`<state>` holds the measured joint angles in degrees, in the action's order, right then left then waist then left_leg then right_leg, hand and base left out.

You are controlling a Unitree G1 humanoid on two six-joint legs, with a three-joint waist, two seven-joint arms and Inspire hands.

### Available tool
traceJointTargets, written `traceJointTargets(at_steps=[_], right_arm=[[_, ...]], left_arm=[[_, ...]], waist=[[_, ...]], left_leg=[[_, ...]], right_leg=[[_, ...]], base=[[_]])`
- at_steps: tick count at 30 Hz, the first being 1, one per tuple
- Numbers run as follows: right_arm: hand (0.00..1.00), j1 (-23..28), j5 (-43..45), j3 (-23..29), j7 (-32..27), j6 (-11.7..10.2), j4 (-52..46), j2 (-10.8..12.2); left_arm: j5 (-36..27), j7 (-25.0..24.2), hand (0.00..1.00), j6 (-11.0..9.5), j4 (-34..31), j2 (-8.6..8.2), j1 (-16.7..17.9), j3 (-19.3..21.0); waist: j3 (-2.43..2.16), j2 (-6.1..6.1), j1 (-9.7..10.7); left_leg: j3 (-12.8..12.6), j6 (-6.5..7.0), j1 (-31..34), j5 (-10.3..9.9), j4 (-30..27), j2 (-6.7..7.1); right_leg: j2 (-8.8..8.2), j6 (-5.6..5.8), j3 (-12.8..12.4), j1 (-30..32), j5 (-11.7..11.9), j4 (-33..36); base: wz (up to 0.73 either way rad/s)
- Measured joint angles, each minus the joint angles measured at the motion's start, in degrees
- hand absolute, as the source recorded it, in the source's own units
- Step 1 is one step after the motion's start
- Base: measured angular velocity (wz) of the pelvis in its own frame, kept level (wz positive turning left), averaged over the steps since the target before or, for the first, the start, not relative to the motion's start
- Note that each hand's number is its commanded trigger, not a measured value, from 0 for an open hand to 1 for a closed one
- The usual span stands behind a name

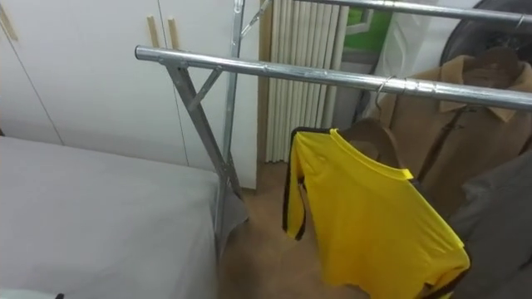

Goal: Hang clothes

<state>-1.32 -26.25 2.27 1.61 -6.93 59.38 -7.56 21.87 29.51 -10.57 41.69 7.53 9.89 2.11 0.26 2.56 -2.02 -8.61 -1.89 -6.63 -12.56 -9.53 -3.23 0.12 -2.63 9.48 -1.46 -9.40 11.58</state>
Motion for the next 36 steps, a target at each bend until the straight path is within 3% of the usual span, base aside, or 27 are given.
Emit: traceJointTargets(at_steps=[7,13,17,22,30,36], right_arm=[[0.00,0.45,3.73,0.03,-0.20,0.00,0.47,0.03],[0.00,0.99,5.70,0.04,-1.30,-0.16,0.44,0.02],[0.00,3.17,9.94,0.08,-2.40,-1.27,1.83,0.02],[0.00,6.30,10.79,-0.40,-2.20,-1.03,6.08,0.02],[0.00,12.46,10.26,-1.13,-1.27,-0.27,8.01,0.23],[0.00,14.40,9.71,-0.88,-1.48,0.75,8.00,0.09]], left_arm=[[-0.04,-0.23,0.00,-0.46,0.61,0.06,0.00,0.00],[-0.12,-0.28,0.00,-0.50,1.64,0.05,0.05,0.00],[0.11,-0.27,0.00,-0.71,4.27,0.17,0.77,0.02],[0.10,-0.30,0.00,-0.65,6.32,0.21,2.10,0.03],[-1.51,-0.28,0.00,-0.51,9.55,0.07,3.58,0.04],[-1.01,0.06,0.00,0.68,11.20,0.04,4.34,0.06]], waist=[[0.14,-0.16,0.13],[-0.10,0.22,0.21],[-0.20,0.25,0.38],[-0.16,0.28,0.74],[0.10,-0.75,1.90],[-0.27,-1.95,1.90]], left_leg=[[-0.02,0.00,-0.24,0.00,0.00,0.03],[0.41,0.00,-0.19,0.00,0.01,0.03],[0.76,0.00,-1.15,0.00,0.17,0.10],[0.69,0.00,-1.42,-0.01,0.20,0.09],[0.62,0.00,-2.19,-0.01,0.57,0.09],[0.81,-0.01,-2.58,-0.05,1.07,0.03]], right_leg=[[0.02,-0.03,-0.01,-0.52,0.02,-0.94],[0.09,-0.06,0.14,-0.76,0.04,-0.95],[0.11,-0.06,0.05,-2.08,0.04,-1.81],[0.15,-0.04,-0.02,-2.34,0.02,-2.01],[0.34,0.01,-1.48,-2.33,-0.01,-1.89],[0.85,-0.01,-1.40,-2.34,0.00,-1.58]], base=[[0.00],[0.00],[0.00],[-0.01],[-0.08],[0.00]])
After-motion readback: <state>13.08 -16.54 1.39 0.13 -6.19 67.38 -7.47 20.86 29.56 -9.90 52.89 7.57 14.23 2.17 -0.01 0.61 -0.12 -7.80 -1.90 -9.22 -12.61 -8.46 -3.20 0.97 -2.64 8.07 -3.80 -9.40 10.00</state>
